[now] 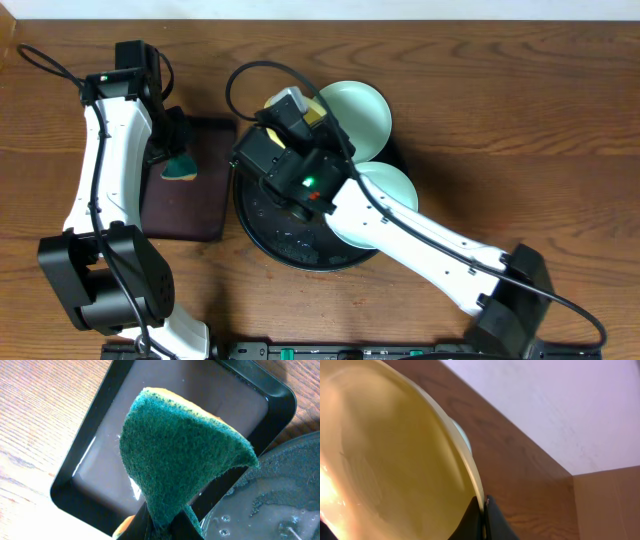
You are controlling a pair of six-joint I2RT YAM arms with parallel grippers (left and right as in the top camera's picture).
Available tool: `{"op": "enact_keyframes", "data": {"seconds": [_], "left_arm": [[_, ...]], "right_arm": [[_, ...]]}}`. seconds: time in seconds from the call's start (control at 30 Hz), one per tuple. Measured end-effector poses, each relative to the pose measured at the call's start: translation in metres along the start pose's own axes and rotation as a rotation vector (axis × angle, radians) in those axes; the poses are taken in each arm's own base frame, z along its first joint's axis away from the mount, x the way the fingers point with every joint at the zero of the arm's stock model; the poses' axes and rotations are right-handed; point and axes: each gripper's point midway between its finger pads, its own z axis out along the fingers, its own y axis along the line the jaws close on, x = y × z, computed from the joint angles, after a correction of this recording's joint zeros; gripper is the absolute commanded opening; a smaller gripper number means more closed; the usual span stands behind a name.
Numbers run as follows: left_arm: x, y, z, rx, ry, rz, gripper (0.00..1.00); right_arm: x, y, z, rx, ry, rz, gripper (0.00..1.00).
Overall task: Clean dirty plates on tray and stack at the side
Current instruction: 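Lift the yellow plate with the right gripper off the tray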
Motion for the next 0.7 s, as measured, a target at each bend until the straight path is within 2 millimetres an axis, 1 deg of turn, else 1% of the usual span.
{"op": "enact_keyframes", "data": {"seconds": [0.17,0.37,0.57,0.7], "left_arm": [[0.000,0.000,0.000,0.000,0.000,0.000,0.07],[0.000,0.000,0.000,0.000,0.000,0.000,0.07],[0.000,0.000,0.000,0.000,0.000,0.000,0.07],[0.000,0.000,0.000,0.000,0.000,0.000,0.08]], "right_arm": [[-0.012,-0.020,-0.013,0.006,-0.045,0.064,0.01],[-0.018,-0.037,-0.022,0.025,-0.073,0.077,0.01],[-0.019,-0.048,-0.024,0.091,-0.082,0.068,0.01],[-0.021,-0.047,-0.029,0.100,-0.093,0.064,0.01]]}}
